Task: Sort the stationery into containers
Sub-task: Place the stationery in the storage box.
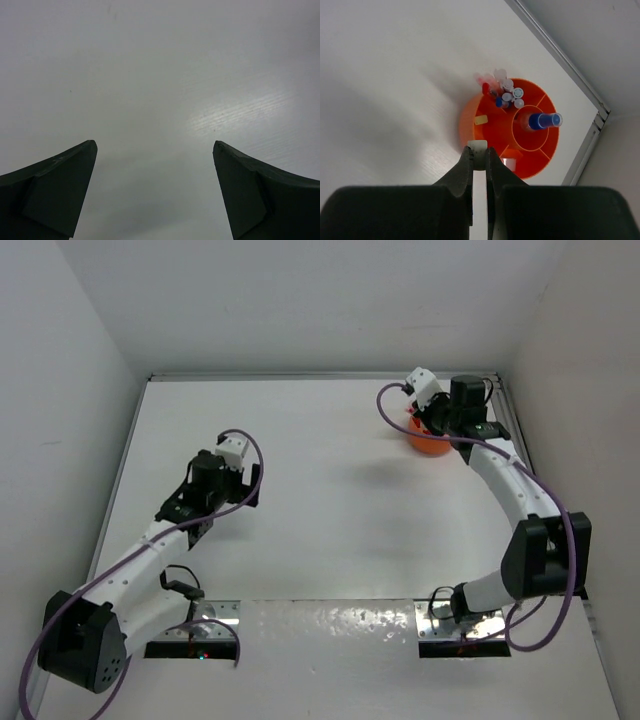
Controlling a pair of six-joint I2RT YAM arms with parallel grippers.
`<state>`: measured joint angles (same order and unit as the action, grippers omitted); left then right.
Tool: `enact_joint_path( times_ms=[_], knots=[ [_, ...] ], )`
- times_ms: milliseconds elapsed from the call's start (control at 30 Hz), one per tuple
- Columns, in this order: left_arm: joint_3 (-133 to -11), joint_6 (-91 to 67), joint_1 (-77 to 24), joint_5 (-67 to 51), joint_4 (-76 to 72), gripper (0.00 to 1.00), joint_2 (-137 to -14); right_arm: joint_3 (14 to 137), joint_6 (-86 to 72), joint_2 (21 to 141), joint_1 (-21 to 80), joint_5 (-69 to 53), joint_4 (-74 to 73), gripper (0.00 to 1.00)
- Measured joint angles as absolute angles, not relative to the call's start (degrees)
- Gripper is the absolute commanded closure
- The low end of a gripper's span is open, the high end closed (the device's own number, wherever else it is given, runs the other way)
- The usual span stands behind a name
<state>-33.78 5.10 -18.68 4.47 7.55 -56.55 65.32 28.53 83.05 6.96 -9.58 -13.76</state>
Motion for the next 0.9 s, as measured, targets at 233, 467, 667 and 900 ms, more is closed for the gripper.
enact_joint_path(
  times_ms=[233, 467, 667, 900],
  knots=[
    [-27.22, 1.98, -18.44, 6.98, 5.28, 0.0, -55.11, 66.48, 34.15, 91.46, 3.97, -9.63, -10.55, 1.0],
    [-23.73, -0.71, -18.26, 6.24, 3.31, 0.0, -54.96, 67.22, 36.45, 95.83, 3.18, -10.41, -7.31, 1.0],
    [-23.59, -1.61, -18.26, 6.13, 1.72, 0.0, -54.96, 67.99, 37.47, 98.56, 3.18, -10.63, -4.64, 1.0],
    [-23.57, -2.0, -18.26, 6.24, 1.32, 0.0, -54.96, 68.01, 37.69, 99.61, 3.18, -9.98, -3.99, 0.94]
  ],
)
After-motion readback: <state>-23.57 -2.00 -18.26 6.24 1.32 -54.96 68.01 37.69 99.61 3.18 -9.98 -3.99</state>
